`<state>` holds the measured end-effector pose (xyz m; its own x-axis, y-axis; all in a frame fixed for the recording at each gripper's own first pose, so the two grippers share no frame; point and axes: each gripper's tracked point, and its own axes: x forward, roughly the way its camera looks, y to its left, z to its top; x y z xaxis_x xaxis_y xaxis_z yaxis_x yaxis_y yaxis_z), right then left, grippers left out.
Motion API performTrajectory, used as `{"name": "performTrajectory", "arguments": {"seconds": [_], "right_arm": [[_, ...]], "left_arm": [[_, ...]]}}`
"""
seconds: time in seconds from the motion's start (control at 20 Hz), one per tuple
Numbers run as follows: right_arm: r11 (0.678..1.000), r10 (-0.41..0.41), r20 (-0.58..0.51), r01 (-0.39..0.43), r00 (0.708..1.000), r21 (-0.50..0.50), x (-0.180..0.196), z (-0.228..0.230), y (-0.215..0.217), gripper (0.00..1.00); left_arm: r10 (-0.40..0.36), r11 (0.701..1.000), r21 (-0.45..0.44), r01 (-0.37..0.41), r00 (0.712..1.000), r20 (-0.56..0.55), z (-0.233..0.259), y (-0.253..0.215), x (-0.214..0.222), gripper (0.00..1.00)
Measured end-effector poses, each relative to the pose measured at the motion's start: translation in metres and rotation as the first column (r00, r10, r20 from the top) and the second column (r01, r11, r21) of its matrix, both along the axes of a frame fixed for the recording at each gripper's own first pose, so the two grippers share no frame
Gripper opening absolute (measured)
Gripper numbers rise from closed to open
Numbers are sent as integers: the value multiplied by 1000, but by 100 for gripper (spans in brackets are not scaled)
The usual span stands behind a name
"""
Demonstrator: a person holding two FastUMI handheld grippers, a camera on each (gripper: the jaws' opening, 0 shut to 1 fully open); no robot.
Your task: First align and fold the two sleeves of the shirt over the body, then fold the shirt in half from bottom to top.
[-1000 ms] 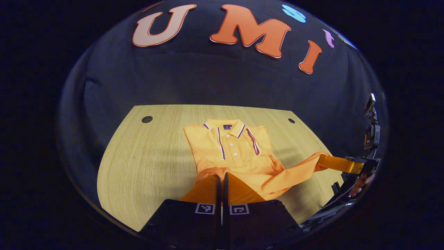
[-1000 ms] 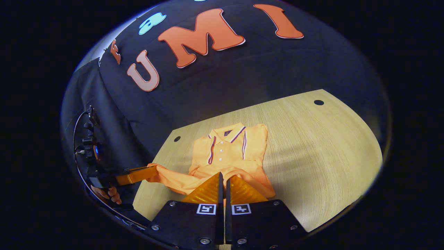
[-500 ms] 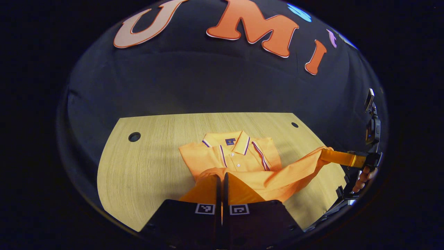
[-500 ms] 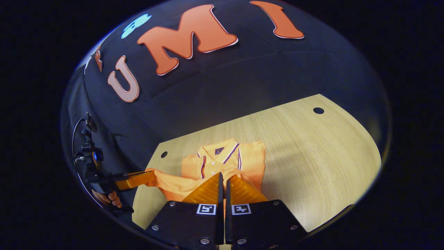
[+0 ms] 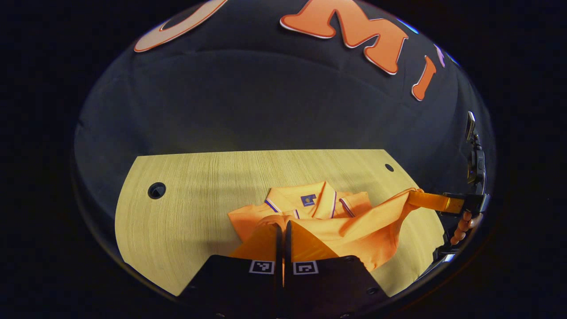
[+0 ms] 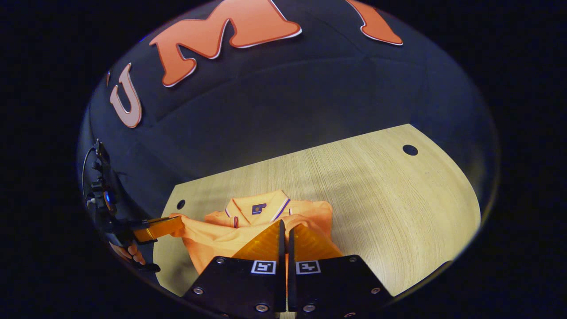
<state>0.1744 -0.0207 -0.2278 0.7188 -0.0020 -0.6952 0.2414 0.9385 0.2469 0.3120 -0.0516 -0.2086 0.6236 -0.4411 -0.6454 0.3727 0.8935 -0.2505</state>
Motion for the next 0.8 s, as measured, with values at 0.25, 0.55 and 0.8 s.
{"name": "performTrajectory", "arguments": {"seconds": [0.25, 0.55, 0.8], "right_arm": [[999, -28, -36, 27, 999, -20, 29, -17, -10, 2], [990, -42, -121, 58, 992, 131, 42, -31, -1, 2], [995, -76, -4, 76, 997, 63, 44, -2, -13, 69]], "left_arm": [[11, 1000, 14, -11, 1000, -9, -15, -3, 35, 1], [15, 998, 55, -14, 1000, -13, -29, 3, 51, 13], [85, 994, 63, -89, 994, 73, 5, 14, 49, 99]]}}
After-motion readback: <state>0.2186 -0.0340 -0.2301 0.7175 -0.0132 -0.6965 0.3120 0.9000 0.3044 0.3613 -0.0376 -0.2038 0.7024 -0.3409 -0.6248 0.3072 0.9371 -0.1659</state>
